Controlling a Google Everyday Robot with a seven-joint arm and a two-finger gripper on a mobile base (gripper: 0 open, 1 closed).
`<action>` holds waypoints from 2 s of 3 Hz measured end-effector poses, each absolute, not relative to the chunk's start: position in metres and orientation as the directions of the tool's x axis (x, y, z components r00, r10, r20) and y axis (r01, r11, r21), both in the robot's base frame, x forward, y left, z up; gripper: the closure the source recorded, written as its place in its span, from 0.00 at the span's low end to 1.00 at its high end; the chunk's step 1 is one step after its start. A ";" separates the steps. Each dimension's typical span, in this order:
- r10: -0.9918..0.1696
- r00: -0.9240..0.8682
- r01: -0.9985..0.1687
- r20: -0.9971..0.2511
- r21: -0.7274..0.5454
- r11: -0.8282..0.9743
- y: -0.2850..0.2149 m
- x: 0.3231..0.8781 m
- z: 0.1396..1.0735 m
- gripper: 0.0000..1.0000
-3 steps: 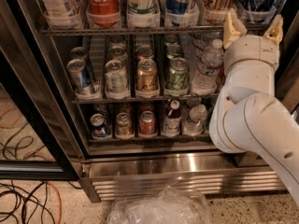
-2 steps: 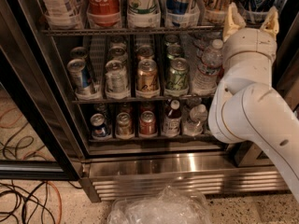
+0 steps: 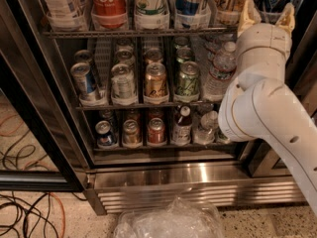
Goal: Pick pepsi can from top shelf of fridge
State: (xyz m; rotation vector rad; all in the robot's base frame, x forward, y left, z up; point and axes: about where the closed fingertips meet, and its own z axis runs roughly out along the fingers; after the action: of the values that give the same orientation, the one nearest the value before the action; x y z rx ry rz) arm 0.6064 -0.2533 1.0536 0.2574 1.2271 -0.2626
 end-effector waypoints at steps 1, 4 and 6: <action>-0.048 0.310 0.351 -0.949 0.067 0.934 -0.259 0.611 1.053 0.45; -0.035 0.308 0.368 -0.951 0.085 0.926 -0.280 0.636 1.063 0.39; -0.027 0.295 0.348 -0.955 0.081 0.934 -0.275 0.627 1.074 0.36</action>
Offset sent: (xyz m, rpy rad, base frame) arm 0.0119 -0.0165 -0.0028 0.0510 0.0058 -0.0613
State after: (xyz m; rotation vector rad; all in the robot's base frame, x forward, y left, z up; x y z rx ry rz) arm 0.6268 -0.2748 1.0737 0.2967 1.2513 -0.2537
